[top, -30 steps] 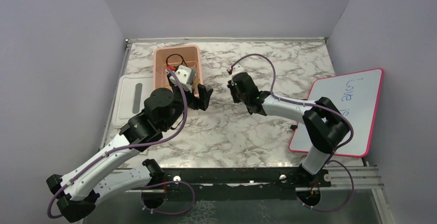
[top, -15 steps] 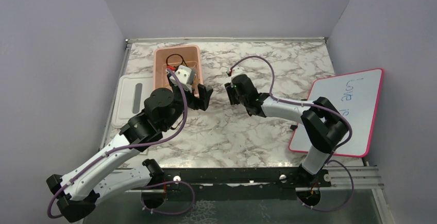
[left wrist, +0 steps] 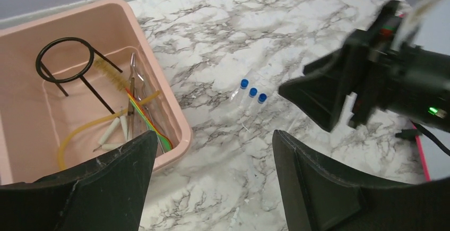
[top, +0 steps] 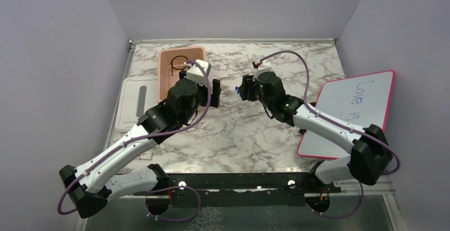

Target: Organize the chemistry lab equipment

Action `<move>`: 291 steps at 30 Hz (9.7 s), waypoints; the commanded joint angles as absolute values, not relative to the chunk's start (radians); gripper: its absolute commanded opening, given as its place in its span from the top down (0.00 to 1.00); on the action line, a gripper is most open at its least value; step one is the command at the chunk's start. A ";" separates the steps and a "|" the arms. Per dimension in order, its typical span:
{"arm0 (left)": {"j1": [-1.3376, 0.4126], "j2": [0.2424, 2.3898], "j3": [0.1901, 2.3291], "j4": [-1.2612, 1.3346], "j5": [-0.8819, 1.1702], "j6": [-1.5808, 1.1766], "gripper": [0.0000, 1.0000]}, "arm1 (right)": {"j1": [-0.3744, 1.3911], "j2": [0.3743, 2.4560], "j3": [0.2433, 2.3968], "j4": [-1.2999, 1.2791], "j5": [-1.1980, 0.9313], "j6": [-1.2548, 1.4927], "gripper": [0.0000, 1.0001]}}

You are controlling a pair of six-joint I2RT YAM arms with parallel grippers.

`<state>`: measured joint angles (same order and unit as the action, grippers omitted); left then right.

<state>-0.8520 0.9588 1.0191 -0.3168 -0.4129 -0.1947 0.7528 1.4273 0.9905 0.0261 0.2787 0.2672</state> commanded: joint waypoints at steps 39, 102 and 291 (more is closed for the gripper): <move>0.186 1.591 1.059 -0.357 0.428 -0.399 0.47 | 0.758 1.115 0.824 -0.176 -0.008 0.542 0.54; 0.094 1.446 1.191 -0.561 -0.064 -0.254 0.91 | 0.759 1.187 0.943 -0.192 -0.092 0.637 0.54; -0.012 1.241 1.096 -0.536 0.084 -0.435 0.34 | 0.671 1.905 1.625 -0.330 -0.145 0.396 0.68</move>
